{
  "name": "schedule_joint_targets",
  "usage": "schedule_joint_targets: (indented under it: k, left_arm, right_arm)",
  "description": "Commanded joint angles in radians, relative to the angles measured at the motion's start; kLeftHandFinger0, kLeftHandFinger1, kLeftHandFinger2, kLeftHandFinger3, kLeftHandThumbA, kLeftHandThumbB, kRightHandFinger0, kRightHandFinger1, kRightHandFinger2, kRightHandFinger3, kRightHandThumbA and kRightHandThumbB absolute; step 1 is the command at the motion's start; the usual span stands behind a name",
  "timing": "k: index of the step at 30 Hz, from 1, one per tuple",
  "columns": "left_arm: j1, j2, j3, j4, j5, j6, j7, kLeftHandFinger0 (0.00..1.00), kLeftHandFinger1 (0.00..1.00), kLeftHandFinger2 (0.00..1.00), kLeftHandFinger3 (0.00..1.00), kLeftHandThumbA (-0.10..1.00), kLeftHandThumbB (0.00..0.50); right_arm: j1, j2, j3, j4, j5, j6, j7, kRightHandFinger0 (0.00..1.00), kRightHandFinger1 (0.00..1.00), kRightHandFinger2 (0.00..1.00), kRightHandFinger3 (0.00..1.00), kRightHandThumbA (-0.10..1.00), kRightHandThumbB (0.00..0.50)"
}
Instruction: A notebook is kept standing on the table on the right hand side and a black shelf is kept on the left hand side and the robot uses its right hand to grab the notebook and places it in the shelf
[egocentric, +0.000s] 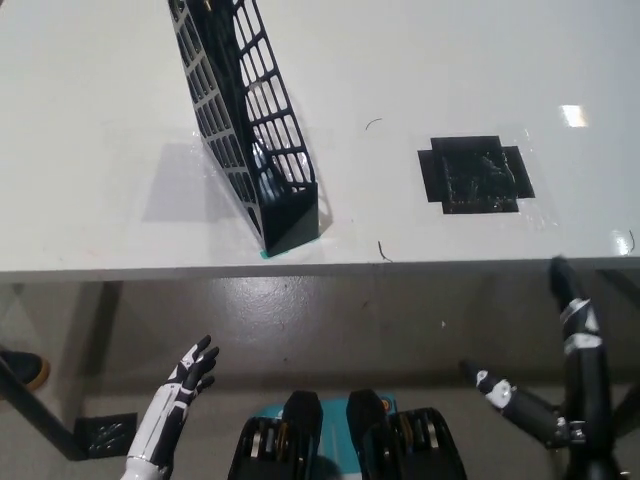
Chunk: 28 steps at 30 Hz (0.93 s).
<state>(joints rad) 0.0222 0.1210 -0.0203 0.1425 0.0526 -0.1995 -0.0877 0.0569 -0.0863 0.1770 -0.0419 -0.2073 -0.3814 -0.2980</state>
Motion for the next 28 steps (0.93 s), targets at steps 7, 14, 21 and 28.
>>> schedule_joint_targets:
  k: [7,14,21,28]
  left_arm:
    - [0.002,0.010,0.009,-0.004,0.000,-0.043,0.007,1.00,1.00,1.00,1.00,1.00,0.140]
    - [0.013,0.010,0.015,-0.010,0.007,-0.028,0.013,1.00,1.00,1.00,1.00,1.00,0.154]
    - [0.006,0.008,0.022,-0.005,0.004,-0.027,0.014,1.00,1.00,1.00,1.00,1.00,0.164]
    - [0.001,0.012,0.025,0.007,0.002,-0.045,0.010,1.00,1.00,1.00,1.00,1.00,0.140]
  right_arm:
    - [-0.023,0.040,-0.010,0.166,0.147,-0.050,0.118,1.00,1.00,1.00,1.00,1.00,0.326]
    - [-0.043,0.046,-0.011,0.238,0.176,-0.034,0.167,1.00,1.00,1.00,1.00,1.00,0.334]
    - [-0.073,0.049,-0.023,0.295,0.210,-0.027,0.203,1.00,1.00,1.00,1.00,1.00,0.349]
    - [-0.084,0.043,-0.028,0.320,0.196,-0.035,0.219,1.00,1.00,1.00,1.00,1.00,0.304]
